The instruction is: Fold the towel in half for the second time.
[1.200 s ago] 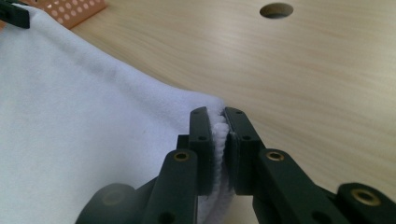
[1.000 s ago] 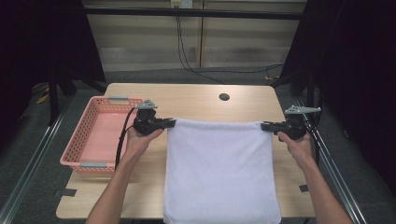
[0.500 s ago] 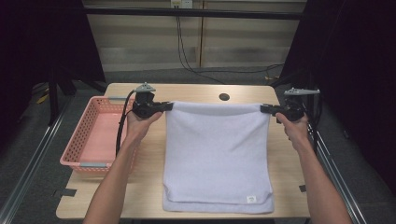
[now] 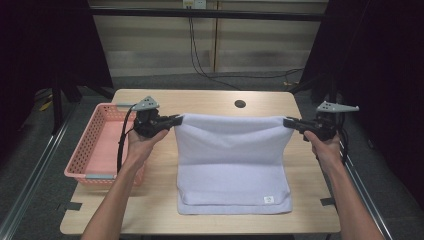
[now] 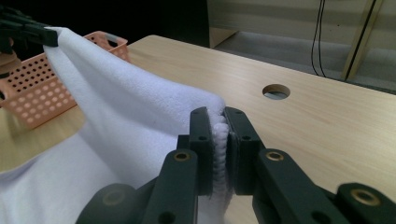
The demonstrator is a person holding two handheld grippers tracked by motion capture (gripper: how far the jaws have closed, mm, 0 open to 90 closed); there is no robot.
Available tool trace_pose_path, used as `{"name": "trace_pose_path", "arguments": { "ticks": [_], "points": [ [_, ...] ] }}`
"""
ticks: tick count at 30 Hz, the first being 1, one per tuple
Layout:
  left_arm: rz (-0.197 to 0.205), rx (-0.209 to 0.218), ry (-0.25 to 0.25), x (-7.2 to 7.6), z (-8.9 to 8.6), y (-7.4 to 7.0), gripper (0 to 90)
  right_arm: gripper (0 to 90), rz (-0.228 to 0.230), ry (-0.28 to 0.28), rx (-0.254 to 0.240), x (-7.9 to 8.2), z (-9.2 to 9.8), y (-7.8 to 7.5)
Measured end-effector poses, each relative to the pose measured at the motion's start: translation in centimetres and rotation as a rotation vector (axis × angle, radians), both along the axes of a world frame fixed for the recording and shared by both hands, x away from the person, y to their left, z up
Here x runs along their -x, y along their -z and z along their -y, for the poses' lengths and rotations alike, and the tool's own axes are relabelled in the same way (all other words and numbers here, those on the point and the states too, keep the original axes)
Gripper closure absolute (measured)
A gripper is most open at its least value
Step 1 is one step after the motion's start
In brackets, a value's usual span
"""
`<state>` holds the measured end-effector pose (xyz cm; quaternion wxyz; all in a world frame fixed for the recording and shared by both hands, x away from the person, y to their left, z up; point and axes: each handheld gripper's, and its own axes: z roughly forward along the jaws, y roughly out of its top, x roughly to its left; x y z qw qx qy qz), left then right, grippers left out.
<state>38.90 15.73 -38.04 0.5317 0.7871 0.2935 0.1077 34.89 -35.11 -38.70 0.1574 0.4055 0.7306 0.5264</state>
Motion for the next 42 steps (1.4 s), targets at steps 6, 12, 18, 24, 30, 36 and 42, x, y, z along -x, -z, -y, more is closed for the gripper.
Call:
{"name": "trace_pose_path", "arguments": {
  "ticks": [6,12,18,24,30,36,42],
  "points": [
    [0.024,-0.019,0.040,3.6,-0.3,-0.3,84.6,82.4,0.022,-0.038,0.011,3.6,0.1,-0.3],
    [-0.060,-0.020,0.050,6.5,-0.8,2.7,84.1,82.0,-0.002,-0.087,0.022,7.1,-0.4,0.9],
    [-0.135,-0.047,0.075,9.1,-1.4,5.5,83.2,79.5,-0.099,-0.119,0.068,9.7,-0.7,4.1],
    [-0.164,-0.082,0.120,11.6,-1.4,6.9,81.5,75.6,-0.164,-0.132,0.090,11.9,-0.8,6.7],
    [-0.236,-0.099,0.170,13.6,-2.1,8.8,79.3,71.8,-0.188,-0.162,0.107,14.3,-0.8,7.3],
    [-0.241,-0.115,0.199,15.3,-2.3,8.9,71.8,63.6,-0.182,-0.166,0.106,16.2,-0.9,7.7],
    [-0.186,-0.082,0.159,14.2,-2.2,7.5,66.1,55.0,-0.152,-0.141,0.098,16.3,-1.2,6.8]
  ]
}}
